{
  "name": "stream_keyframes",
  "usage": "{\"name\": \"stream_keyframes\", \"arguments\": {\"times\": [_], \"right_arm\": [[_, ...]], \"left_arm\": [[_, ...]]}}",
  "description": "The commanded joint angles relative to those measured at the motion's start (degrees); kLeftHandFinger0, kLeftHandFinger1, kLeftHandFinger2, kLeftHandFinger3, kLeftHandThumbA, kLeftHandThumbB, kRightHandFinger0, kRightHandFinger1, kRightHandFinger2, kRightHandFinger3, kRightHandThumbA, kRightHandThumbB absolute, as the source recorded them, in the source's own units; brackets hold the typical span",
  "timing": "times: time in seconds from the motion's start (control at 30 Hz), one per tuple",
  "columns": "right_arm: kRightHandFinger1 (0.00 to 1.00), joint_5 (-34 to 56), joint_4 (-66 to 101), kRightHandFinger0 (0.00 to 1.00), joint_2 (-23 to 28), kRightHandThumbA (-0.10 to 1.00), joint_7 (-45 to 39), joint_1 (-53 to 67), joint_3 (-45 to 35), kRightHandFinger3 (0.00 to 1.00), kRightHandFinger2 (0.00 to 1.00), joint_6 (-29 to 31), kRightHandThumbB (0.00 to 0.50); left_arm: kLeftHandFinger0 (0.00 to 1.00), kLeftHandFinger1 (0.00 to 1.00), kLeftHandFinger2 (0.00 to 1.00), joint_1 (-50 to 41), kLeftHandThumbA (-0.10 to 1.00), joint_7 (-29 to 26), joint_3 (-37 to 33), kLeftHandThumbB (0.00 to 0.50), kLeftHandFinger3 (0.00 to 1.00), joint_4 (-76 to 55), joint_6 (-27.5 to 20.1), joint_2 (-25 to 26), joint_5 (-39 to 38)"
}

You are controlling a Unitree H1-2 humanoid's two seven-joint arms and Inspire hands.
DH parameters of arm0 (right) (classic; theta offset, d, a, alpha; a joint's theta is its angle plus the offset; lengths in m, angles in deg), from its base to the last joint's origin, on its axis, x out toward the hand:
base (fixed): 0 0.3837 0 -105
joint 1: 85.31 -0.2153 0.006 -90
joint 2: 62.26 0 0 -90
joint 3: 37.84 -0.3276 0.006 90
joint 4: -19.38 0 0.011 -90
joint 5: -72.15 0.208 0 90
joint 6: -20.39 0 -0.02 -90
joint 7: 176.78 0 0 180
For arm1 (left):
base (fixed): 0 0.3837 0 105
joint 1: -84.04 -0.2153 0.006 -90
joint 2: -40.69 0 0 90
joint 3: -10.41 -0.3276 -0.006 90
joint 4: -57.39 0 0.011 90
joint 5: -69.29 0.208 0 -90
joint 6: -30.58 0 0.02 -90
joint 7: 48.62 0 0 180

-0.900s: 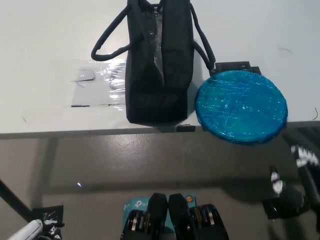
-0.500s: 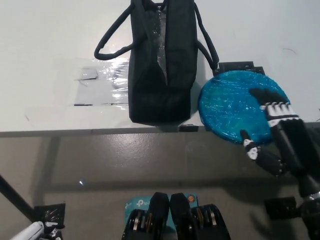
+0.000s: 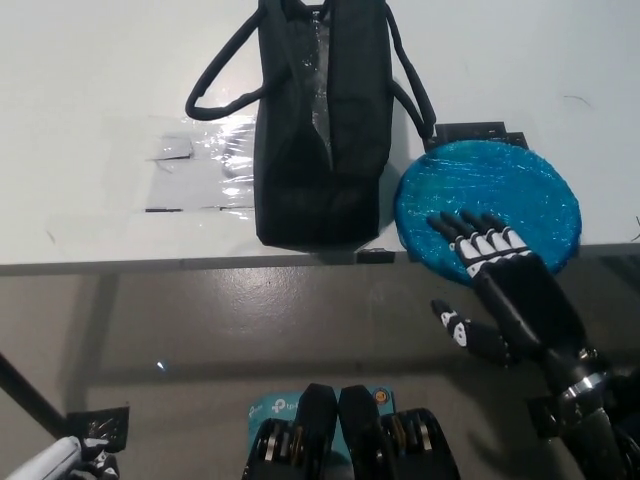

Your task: The robot uses its right hand to pick up a stack of plates kept in the middle of the desk and put it inside a bag kept next to it

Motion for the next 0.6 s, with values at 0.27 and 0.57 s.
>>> {"name": "stream_keyframes", "arguments": {"times": [0.27,0.57], "right_arm": [[1.0,-4.83,-6.29,1.0,1.17,0.63,-2.16,-4.89,-3.15,1.0,1.0,-6.58,0.5],[1.0,-4.24,-12.21,1.0,-0.35,0.57,2.7,-3.17,-3.16,1.0,1.0,-6.42,0.5]], "left_arm": [[0.76,0.75,0.88,1.1,0.45,1.97,0.46,0.0,1.0,-1.22,0.86,0.62,1.11],[0.76,0.76,0.88,1.71,0.41,3.42,1.03,0.0,1.0,-1.48,0.86,0.12,2.0]]}}
